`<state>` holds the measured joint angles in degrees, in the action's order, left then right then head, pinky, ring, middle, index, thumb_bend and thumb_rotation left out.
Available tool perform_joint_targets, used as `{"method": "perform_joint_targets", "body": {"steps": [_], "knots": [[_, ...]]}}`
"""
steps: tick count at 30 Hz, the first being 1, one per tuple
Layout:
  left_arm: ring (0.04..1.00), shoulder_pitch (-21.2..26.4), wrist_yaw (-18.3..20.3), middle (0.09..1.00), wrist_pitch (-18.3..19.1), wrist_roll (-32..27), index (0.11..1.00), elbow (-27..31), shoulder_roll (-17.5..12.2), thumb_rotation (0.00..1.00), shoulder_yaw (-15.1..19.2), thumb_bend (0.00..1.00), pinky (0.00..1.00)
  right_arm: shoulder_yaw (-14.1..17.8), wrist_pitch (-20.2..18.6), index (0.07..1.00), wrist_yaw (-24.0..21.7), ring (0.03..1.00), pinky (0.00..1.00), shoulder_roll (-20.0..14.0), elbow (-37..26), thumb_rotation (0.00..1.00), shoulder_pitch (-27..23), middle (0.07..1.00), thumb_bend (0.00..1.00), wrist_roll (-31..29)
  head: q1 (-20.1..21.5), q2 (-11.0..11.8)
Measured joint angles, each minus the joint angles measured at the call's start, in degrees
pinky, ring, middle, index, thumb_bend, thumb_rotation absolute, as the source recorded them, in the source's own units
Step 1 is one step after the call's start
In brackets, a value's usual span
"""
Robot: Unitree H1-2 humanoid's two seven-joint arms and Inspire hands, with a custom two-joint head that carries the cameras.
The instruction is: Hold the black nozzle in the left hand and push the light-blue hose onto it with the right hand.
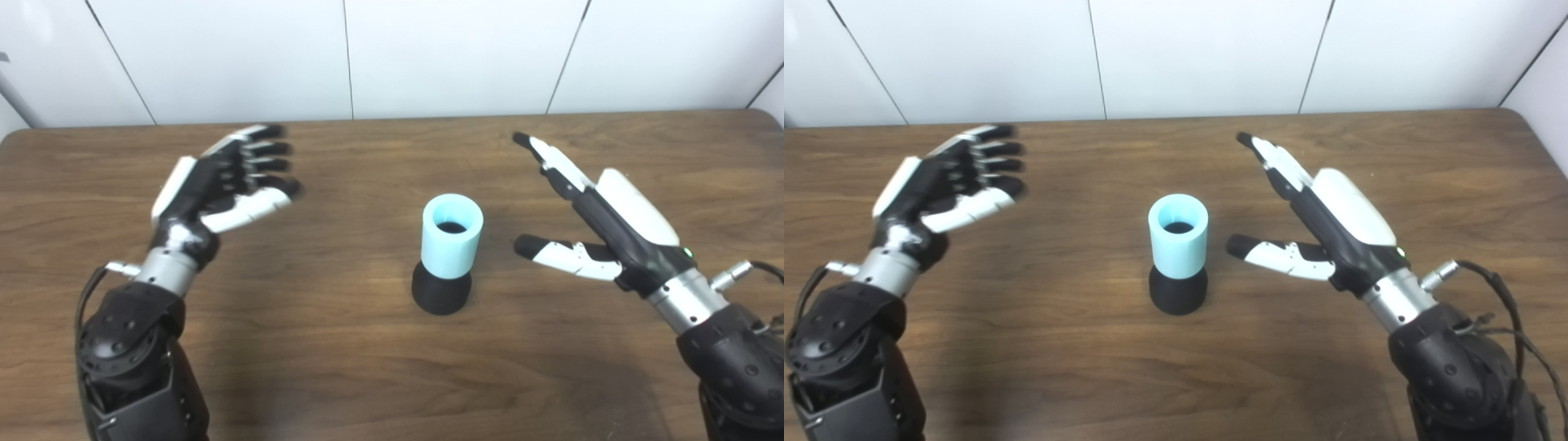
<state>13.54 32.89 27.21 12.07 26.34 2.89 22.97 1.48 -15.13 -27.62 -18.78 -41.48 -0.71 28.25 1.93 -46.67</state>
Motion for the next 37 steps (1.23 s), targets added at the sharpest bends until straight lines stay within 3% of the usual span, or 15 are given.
{"method": "perform_joint_targets", "body": {"steps": [4,7,10,15,21,30,37], "knots": [[0.873,-2.8,-5.6,0.886,-1.4,-3.6,0.864,-1.6,-1.7,0.42,-1.5,0.68,0.86,0.2,0.1,0.988,3.2,0.937,0.86,1.9,1.4,1.0,0.7,0.978,0.53,-1.5,-0.6,0.3],[0.955,-5.8,-8.0,0.974,-5.9,-4.5,0.973,-3.9,-5.2,0.56,-4.5,0.67,0.95,1.1,-0.4,0.982,6.0,0.93,0.84,4.3,3.1,1.0,1.7,0.969,0.52,-3.0,-1.1,0.3],[0.996,-8.4,-9.6,0.998,-8.4,-5.4,0.998,-4.6,-8.0,0.73,-7.0,0.66,1.0,1.5,-0.8,0.979,8.3,0.926,0.78,7.1,5.2,1.0,2.7,0.977,0.48,-5.4,-1.2,0.4],[1.0,-11.3,-14.0,1.0,-10.3,-8.4,1.0,-5.7,-7.8,0.88,-8.8,0.69,1.0,1.7,-0.7,0.99,11.9,0.97,0.84,10.1,9.8,1.0,3.9,0.998,0.51,-9.3,-0.7,0.4],[1.0,-13.1,-17.9,1.0,-12.7,-12.1,1.0,-7.2,-6.1,0.95,-10.0,0.69,1.0,1.8,0.9,0.999,16.4,0.993,0.93,12.7,14.6,1.0,4.2,0.995,0.5,-13.5,-0.5,0.2],[1.0,-17.0,-21.4,1.0,-27.0,-15.0,1.0,-17.3,-5.9,1.0,-12.2,0.7,1.0,3.1,6.4,0.988,20.2,0.986,0.93,14.3,23.2,1.0,4.9,0.977,0.46,-22.1,-0.2,1.1],[1.0,-16.2,-23.6,1.0,-33.2,-17.1,1.0,-20.2,-6.3,1.0,-12.5,0.66,1.0,4.2,8.8,0.998,20.9,0.995,0.93,13.8,28.1,1.0,4.9,0.997,0.48,-25.6,0.2,1.5]]}}
